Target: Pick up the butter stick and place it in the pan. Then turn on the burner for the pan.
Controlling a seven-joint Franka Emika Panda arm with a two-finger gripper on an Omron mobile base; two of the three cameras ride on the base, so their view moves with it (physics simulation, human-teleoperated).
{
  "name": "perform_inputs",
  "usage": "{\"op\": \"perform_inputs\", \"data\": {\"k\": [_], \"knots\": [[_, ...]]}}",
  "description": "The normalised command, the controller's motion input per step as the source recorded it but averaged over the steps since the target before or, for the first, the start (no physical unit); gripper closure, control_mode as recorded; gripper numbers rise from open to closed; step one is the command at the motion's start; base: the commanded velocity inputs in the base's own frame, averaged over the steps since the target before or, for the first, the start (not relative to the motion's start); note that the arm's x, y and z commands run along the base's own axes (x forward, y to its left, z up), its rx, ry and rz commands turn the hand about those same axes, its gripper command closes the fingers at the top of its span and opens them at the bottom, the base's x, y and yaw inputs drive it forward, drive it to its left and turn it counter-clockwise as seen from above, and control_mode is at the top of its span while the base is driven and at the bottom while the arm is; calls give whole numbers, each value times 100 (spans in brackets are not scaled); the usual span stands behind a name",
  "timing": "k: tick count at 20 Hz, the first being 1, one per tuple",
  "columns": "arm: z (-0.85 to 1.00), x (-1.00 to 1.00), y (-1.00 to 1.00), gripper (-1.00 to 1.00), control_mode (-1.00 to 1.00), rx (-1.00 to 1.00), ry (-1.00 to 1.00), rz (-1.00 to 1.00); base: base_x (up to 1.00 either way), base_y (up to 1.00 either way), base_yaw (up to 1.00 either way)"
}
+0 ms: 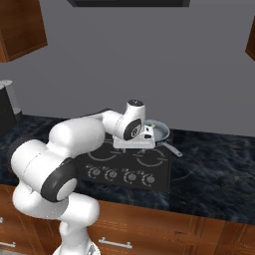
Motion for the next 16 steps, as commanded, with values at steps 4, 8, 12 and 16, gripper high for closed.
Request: {"op": "perform_inputs", "data": {"k": [4, 8, 12, 16], "knots": [[-2, -29, 0, -100, -100, 0, 1, -2, 0, 0, 0], [-4, -22, 0, -100, -100, 0, 0, -2, 0, 0, 0], [-3, -16, 0, -100, -100, 0, 0, -1, 0, 0, 0], [-1, -10, 0, -100, -100, 0, 0, 0, 0, 0, 0]]}}
